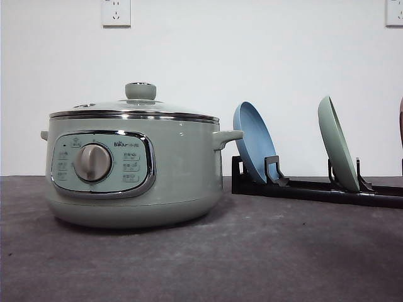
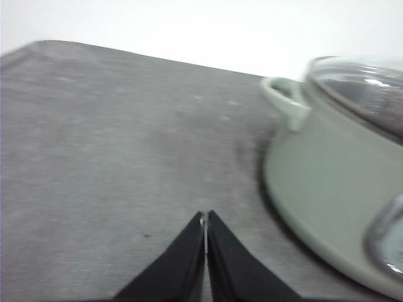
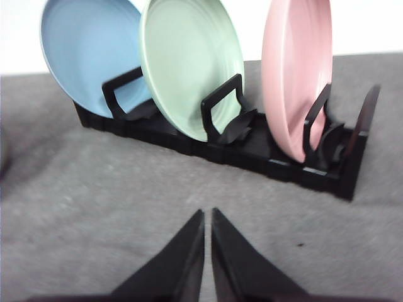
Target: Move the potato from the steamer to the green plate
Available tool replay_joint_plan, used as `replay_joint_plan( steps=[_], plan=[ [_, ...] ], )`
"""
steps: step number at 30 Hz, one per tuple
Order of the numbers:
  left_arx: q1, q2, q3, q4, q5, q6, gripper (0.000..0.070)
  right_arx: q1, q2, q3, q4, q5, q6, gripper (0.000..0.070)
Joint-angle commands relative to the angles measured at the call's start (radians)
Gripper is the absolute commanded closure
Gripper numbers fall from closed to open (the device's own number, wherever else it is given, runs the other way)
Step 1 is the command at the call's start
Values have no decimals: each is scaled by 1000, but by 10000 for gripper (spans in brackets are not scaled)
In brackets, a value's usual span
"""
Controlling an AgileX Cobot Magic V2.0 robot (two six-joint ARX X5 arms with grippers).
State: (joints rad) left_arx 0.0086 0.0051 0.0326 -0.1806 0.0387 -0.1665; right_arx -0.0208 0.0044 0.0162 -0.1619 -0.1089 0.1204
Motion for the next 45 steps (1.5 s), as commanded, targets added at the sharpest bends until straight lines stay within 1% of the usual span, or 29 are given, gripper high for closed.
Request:
replay_joint_plan(
  steps=[1,4,6,9,13,15,20,25,28,30,36,40,43,45],
  plan=[
    [-6,2,-10,-5,17,-23,700,-1,0,9,3,-8,88,695],
    [-21,2,20,-1,17,-72,699,4,0,32,3,-22,149,696],
    [-33,3,47,8,17,-99,699,15,0,56,3,-21,174,696],
    [-49,24,103,33,14,-101,699,33,1,103,2,-19,201,696],
    [-60,98,198,47,7,-112,698,46,29,183,-3,-11,242,696],
    [-63,150,259,42,6,-111,698,48,62,241,-14,-14,247,696],
    [-63,297,439,8,24,-107,699,48,175,424,-103,-41,241,696],
    [-63,442,646,-102,109,-87,699,48,306,614,-205,-143,226,696],
    [-76,510,753,-158,174,-73,699,48,383,722,-283,-209,200,696],
    [-91,548,809,-175,217,-61,699,48,431,788,-335,-254,174,696],
    [-152,671,957,-275,313,-40,699,51,582,976,-491,-378,52,696],
    [-206,758,1050,-384,351,22,699,81,657,1060,-542,-419,4,696],
    [-256,820,1116,-482,360,83,699,129,703,1107,-579,-419,-32,696],
    [-294,849,1143,-522,360,126,699,166,724,1125,-599,-419,-58,696]
  ],
)
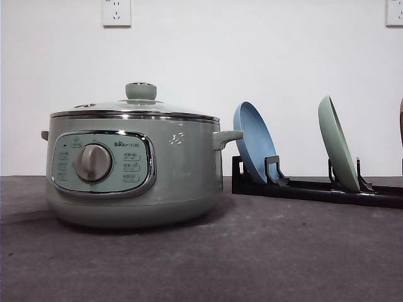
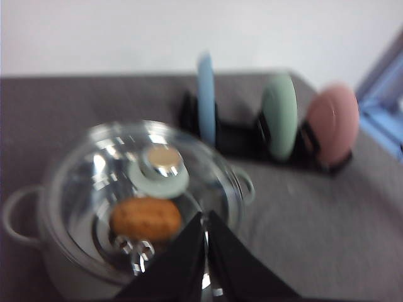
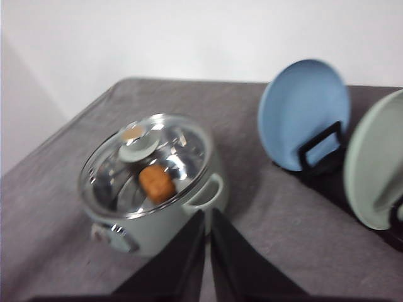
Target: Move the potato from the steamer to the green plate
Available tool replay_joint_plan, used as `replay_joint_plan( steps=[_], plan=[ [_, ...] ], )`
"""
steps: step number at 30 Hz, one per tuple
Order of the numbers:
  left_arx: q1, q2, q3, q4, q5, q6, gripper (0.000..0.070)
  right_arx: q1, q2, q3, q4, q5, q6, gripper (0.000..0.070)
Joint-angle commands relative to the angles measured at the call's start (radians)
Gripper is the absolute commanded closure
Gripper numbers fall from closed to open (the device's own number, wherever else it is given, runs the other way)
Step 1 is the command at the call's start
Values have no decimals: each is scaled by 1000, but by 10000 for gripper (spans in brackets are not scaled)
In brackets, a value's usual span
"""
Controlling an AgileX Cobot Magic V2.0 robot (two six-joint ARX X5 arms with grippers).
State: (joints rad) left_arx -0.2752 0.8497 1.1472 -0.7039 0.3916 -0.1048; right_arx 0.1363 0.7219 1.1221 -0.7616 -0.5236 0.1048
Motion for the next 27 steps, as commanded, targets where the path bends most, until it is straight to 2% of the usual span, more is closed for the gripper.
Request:
replay_joint_plan(
  steps=[1,6,15,17,18,21,23,24,27],
  plan=[
    [-33,14,36,-10,11,85,699,30,15,23,-6,-4,-56,696],
    [-121,20,37,-39,14,124,699,92,18,23,-51,-3,-123,696],
    [-166,20,37,-13,14,124,695,97,15,23,-105,0,-119,694],
    [-166,20,37,-5,14,124,658,97,15,23,-103,0,-119,687],
    [-166,20,37,-4,14,126,642,97,15,23,-102,0,-120,656],
    [-166,20,37,-4,14,141,535,97,16,23,-97,1,-119,477],
    [-166,21,37,-4,14,145,389,97,18,23,-93,1,-119,344],
    [-166,22,37,-4,14,145,295,97,18,23,-92,2,-119,289],
    [-166,25,37,-4,14,144,49,97,23,23,-92,3,-115,151]
  ],
)
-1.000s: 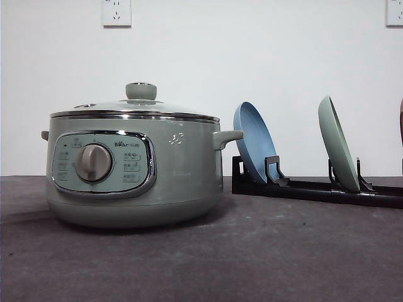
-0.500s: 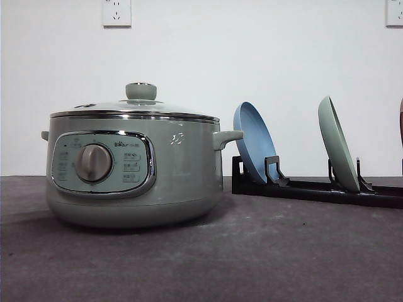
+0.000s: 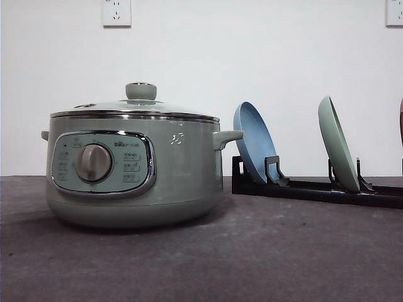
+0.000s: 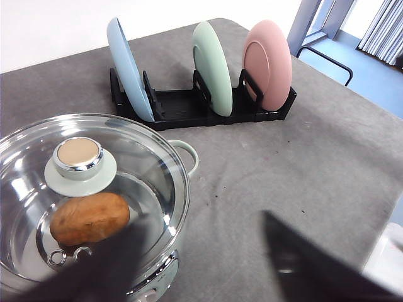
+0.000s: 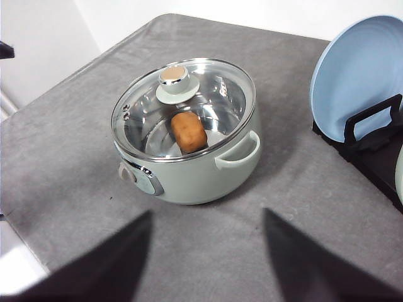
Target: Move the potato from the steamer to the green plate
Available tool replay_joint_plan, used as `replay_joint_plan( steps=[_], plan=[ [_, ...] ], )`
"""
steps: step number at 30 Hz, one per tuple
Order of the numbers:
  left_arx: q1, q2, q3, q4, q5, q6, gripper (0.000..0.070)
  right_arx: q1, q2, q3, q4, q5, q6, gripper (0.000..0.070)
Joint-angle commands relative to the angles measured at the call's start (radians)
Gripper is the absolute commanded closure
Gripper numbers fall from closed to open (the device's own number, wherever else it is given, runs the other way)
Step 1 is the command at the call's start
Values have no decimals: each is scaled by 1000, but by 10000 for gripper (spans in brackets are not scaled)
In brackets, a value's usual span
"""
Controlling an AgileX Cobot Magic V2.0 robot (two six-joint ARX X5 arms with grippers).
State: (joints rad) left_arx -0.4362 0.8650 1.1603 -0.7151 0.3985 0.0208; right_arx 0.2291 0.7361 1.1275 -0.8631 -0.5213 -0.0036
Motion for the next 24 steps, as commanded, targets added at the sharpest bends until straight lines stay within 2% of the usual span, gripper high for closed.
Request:
replay_joint_plan(
  steps=[1,4,12,17,19,24],
  plan=[
    [-5,10,24,7,8,19,0,5,10,18,10,2,-3,106],
    [-5,12,24,6,8,16,0,5,15,18,10,2,11,28],
    [-5,12,24,4,8,16,0,5,15,18,9,-3,39,28],
    [-5,12,24,4,8,14,0,4,31,19,34,8,105,28],
    [-5,12,24,4,8,12,0,4,52,21,57,36,144,28],
    [-5,12,24,4,8,13,0,2,150,64,66,126,189,28]
  ],
)
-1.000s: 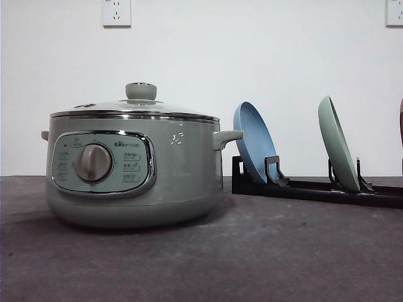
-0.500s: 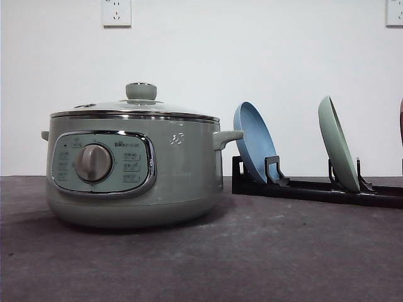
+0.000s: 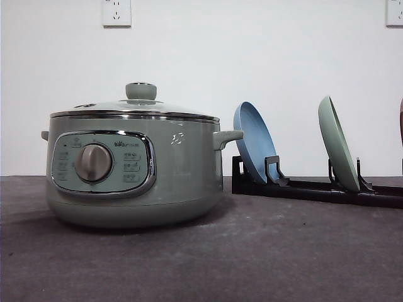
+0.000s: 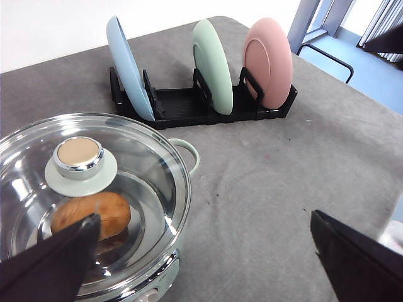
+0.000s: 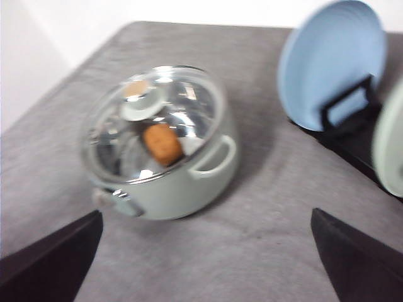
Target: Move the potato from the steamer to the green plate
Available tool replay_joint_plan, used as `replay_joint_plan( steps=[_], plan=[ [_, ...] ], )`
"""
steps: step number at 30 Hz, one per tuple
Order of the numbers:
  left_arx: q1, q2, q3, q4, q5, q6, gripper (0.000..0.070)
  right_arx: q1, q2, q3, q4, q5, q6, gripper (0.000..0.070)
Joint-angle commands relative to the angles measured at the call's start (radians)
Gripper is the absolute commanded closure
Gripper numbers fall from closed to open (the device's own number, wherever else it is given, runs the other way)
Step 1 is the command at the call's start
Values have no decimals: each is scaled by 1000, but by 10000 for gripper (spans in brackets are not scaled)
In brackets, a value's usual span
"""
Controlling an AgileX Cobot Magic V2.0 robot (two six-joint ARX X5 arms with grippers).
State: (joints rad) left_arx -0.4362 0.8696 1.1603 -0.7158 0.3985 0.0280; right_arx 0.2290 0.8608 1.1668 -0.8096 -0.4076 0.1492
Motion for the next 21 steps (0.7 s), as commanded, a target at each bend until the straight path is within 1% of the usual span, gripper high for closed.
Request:
replay_joint_plan(
  steps=[1,4,6,12,17,21],
  plan=[
    [-5,7,24,5,8,5,0,1,56,39,13,37,45,28],
    [-5,7,24,5,8,5,0,-13,153,89,15,99,47,28],
    [-5,7,24,5,8,5,0,-32,228,131,24,120,45,28],
    [-5,7,24,5,8,5,0,-88,432,243,80,117,45,29],
    [-5,8,24,5,8,5,0,-125,568,299,171,115,51,36],
    [-5,14,24,5,8,5,0,-146,654,322,212,99,53,85]
  ],
)
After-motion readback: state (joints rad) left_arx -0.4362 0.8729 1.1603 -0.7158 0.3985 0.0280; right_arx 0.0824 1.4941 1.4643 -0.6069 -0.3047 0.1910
